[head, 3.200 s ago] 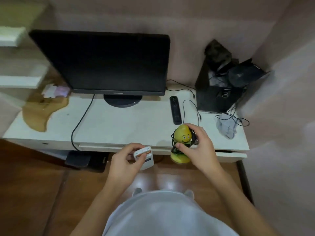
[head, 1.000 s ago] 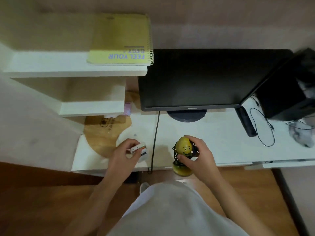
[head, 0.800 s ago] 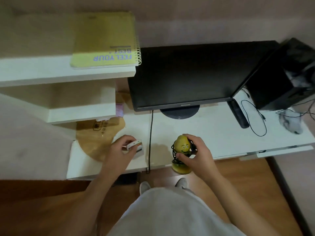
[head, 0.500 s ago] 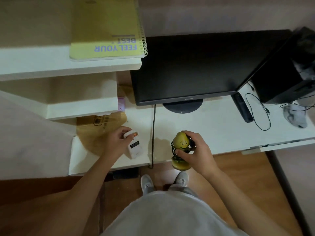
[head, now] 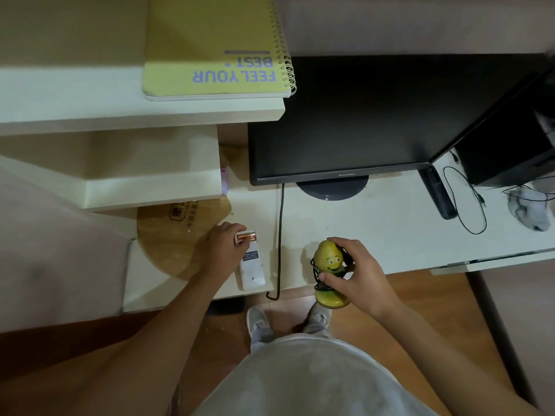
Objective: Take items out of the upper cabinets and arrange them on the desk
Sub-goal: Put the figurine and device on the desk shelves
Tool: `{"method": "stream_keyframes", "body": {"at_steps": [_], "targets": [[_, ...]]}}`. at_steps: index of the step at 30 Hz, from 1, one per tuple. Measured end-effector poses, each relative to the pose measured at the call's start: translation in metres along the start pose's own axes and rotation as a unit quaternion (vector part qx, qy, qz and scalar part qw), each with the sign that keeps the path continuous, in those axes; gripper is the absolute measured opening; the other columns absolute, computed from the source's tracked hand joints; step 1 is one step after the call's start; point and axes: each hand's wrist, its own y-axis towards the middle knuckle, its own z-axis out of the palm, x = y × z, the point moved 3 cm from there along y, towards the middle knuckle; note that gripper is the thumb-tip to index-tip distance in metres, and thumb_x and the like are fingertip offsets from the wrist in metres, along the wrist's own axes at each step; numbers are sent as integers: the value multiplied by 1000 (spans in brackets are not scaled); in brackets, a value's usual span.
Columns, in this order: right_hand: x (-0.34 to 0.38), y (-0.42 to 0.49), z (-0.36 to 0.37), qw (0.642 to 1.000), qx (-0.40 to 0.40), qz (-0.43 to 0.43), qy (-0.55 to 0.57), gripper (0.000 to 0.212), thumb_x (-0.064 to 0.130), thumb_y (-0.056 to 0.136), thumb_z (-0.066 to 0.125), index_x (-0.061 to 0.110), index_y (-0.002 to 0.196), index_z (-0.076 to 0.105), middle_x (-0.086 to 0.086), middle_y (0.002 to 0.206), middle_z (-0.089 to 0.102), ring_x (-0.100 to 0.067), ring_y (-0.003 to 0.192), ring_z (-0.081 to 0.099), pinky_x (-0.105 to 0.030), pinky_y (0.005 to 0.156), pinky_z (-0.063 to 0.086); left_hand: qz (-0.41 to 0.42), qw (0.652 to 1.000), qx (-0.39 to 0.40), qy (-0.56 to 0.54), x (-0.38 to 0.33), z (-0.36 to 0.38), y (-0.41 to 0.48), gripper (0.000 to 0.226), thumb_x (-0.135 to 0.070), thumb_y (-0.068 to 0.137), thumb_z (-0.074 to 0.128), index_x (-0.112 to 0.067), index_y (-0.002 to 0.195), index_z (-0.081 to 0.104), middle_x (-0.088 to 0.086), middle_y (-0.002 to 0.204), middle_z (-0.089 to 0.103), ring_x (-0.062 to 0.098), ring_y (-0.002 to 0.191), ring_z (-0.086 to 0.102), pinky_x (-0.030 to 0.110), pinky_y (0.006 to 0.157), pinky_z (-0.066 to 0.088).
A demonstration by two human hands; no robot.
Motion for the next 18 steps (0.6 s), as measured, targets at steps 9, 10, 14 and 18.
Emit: {"method": "stream_keyframes", "body": {"at_steps": [9, 10, 14, 18], "targets": [[-3, -3, -2, 1000, 7, 0, 0, 68, 28, 73, 87, 36, 131, 54, 18, 119, 55, 6, 106, 54, -15, 86, 47, 19, 999, -46, -3, 7, 14, 0, 30, -22, 87, 74, -13, 115, 71, 6, 111, 65, 25, 102, 60, 45, 88, 55], [-3, -3, -2, 1000, 7, -1, -1, 68, 28, 73, 87, 36, 131, 54, 17, 119, 55, 6, 107, 54, -14, 86, 46, 19, 999, -43, -2, 7, 14, -1, 31, -23, 88, 74, -13, 117, 71, 6, 113, 64, 25, 104, 60, 44, 88, 56], [-2, -3, -1, 1000, 14, -7, -7, 68, 28, 73, 87, 34, 132, 54, 15, 119, 55, 5, 107, 54, -10, 84, 45, -1, 998, -59, -12, 8, 9, -8, 39, -32, 88, 74, -14, 123, 68, 3, 124, 61, 20, 106, 60, 26, 82, 53], [0, -1, 3, 1000, 16, -9, -5, 68, 30, 74, 87, 34, 133, 53, 15, 120, 55, 5, 108, 53, -8, 84, 44, 41, 998, -31, 25, 15, 10, -29, 58, -41, 80, 80, -19, 130, 62, 3, 135, 55, 24, 125, 50, 40, 103, 48]]}}
